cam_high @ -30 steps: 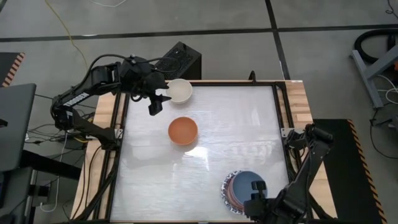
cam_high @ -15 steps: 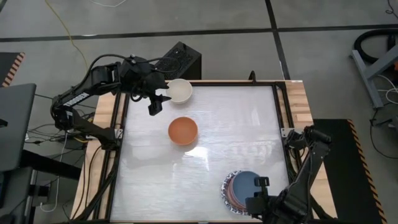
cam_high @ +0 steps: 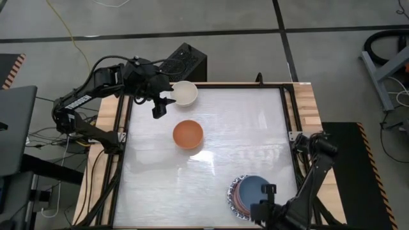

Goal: Nest bowls inside each other
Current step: Stack the white bowl on top of the other blue bowl

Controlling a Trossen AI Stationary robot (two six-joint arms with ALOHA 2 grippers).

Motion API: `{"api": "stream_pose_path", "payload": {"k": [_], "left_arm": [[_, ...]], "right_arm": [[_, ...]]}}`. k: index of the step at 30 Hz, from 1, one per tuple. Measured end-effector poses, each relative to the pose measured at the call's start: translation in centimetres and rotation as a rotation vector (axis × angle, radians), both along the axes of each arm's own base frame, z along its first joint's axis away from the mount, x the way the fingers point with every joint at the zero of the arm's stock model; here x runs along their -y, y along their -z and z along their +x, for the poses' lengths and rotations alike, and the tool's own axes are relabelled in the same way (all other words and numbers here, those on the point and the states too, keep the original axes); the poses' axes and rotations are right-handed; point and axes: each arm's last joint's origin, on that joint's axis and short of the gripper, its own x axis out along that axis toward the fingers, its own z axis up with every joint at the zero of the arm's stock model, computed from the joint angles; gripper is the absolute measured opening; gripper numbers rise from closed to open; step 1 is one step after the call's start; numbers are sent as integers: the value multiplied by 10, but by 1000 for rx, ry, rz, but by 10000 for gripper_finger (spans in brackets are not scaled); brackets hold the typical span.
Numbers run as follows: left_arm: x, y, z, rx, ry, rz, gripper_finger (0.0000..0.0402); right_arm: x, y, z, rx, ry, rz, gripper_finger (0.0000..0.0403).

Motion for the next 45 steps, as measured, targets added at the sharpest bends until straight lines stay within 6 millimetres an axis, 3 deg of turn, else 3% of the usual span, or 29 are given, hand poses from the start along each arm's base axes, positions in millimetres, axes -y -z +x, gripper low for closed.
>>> {"api": "stream_pose_path", "payload": {"k": [6, 14, 21, 29, 34, 45], "left_arm": [[0, 0, 0, -1, 2, 3, 209], [0, 0, 0, 3, -8, -10, 209], [2, -1, 2, 39, 28, -74, 209], [4, 0, 5, 83, 84, -165, 209], [1, 26, 14, 19, 43, -249, 209], [-4, 115, 30, -192, -82, -350, 209]], "right_arm": [[-5, 18, 3, -44, 0, -69, 5], [-3, 24, 3, -58, -3, -136, 5], [4, -8, 2, 38, -52, -189, 6], [24, -37, 6, 131, 33, -127, 7], [48, -59, 13, 173, 108, -74, 8], [117, -120, 5, 410, 249, -31, 8]]}}
